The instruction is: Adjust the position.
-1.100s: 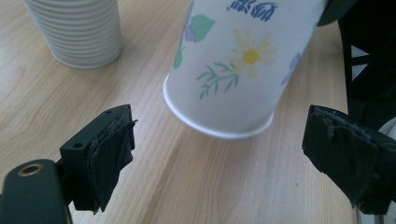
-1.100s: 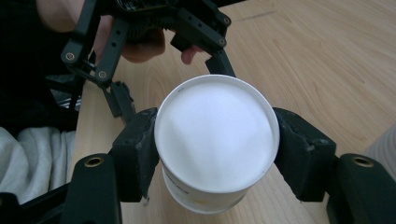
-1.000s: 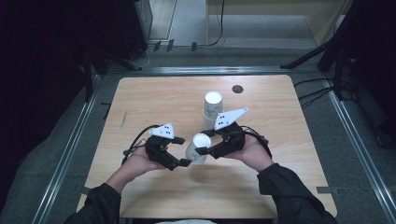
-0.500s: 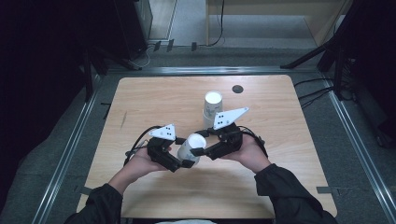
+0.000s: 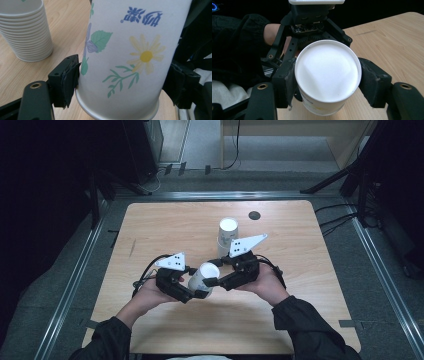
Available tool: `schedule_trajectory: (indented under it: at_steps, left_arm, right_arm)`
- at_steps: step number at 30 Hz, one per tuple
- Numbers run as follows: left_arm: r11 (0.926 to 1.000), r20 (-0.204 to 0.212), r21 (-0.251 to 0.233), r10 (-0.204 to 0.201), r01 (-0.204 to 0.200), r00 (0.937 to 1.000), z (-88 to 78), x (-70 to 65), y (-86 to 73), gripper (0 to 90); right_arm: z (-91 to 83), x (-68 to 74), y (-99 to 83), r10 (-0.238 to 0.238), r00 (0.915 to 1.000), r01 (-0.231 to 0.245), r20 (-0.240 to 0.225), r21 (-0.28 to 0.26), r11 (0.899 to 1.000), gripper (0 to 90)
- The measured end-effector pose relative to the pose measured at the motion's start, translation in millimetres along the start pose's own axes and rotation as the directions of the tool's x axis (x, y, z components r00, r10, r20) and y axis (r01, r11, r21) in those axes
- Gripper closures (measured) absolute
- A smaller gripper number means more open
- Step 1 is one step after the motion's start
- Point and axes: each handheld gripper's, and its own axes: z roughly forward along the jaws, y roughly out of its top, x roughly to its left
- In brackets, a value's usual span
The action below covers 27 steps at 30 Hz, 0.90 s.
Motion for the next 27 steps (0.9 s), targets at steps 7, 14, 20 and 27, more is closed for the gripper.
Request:
schedule_trajectory:
  at_steps: [7, 14, 20, 27]
  left_arm:
    - [0.9992, 0.006, 0.039, 0.004, -0.004, 1.0, 2.1, -0.7, 0.2, 24.3]
    - [0.9973, -0.007, 0.072, -0.008, 0.009, 0.9999, 2.0, 2.6, -1.0, 27.2]
    - [0.9962, -0.034, 0.084, -0.02, 0.023, 0.9992, -4.1, 9.5, -1.2, 27.3]
    - [0.9934, -0.051, 0.11, -0.026, 0.032, 0.9984, -4.8, 16.0, 0.0, 27.5]
  right_arm:
    - [2.0, -1.5, -1.4, 0.024, 0.9997, -0.024, -0.008, 0.031, 0.999, 35.5]
    - [5.6, -3.6, -2.7, 0.044, 0.999, -0.044, -0.005, 0.065, 0.997, 27.5]
    - [1.7, -5.2, -6.6, 0.04, 0.9988, -0.042, 0.029, 0.097, 0.994, 25.5]
    - [-3.2, -9.5, -17.5, 0.021, 0.9949, -0.037, 0.099, 0.163, 0.986, 26.5]
